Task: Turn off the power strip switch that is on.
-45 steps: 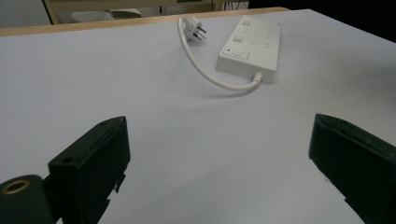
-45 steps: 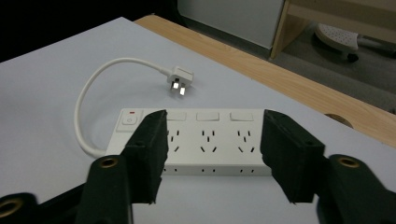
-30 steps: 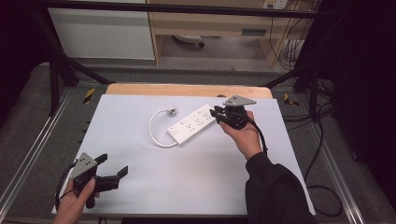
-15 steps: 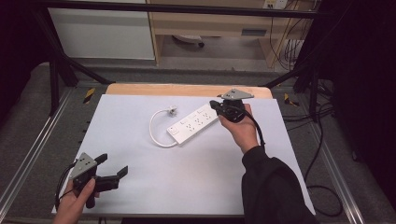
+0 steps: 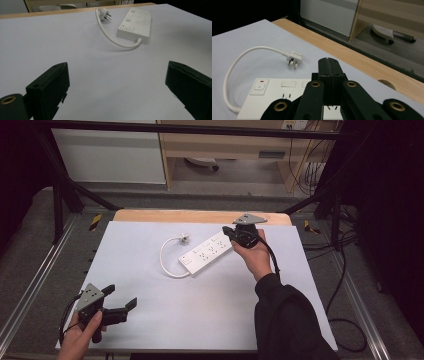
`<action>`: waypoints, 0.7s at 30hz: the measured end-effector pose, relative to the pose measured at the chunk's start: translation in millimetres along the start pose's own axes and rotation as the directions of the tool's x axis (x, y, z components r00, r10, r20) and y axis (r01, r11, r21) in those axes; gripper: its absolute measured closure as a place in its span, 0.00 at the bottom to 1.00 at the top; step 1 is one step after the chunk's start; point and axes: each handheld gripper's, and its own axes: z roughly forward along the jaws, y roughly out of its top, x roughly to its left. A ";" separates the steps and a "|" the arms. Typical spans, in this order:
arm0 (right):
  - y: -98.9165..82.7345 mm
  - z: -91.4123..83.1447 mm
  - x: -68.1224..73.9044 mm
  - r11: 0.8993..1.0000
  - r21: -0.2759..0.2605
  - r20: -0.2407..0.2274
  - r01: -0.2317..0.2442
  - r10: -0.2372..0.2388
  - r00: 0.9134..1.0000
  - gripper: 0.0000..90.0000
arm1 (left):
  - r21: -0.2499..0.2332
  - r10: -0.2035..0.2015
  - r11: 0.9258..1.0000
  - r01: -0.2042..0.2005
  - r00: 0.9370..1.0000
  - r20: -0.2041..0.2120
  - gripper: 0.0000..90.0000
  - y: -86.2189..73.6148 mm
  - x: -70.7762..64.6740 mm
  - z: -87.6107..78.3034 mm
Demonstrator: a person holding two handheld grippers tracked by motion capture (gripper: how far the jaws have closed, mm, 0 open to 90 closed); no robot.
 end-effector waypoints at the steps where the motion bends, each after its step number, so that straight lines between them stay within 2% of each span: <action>1: -0.3 1.7 -0.6 1.000 -0.001 0.001 -0.002 0.002 1.000 1.00 | 0.001 0.001 1.000 -0.001 1.000 0.000 0.06 0.0 -0.1 0.0; 5: -3.4 9.4 -4.8 0.999 0.000 0.000 -0.037 0.037 0.999 1.00 | 0.002 0.001 1.000 -0.001 1.000 0.002 0.06 0.0 0.1 0.1; 8: -5.9 13.0 -7.4 0.999 0.005 0.006 -0.045 0.045 0.999 1.00 | 0.003 0.001 1.000 -0.001 1.000 0.003 0.06 0.0 0.2 0.3; 21: -13.1 24.2 -9.0 0.998 0.016 0.010 -0.053 0.053 0.999 1.00 | 0.007 0.015 1.000 -0.015 1.000 -0.006 0.06 0.8 -0.9 1.3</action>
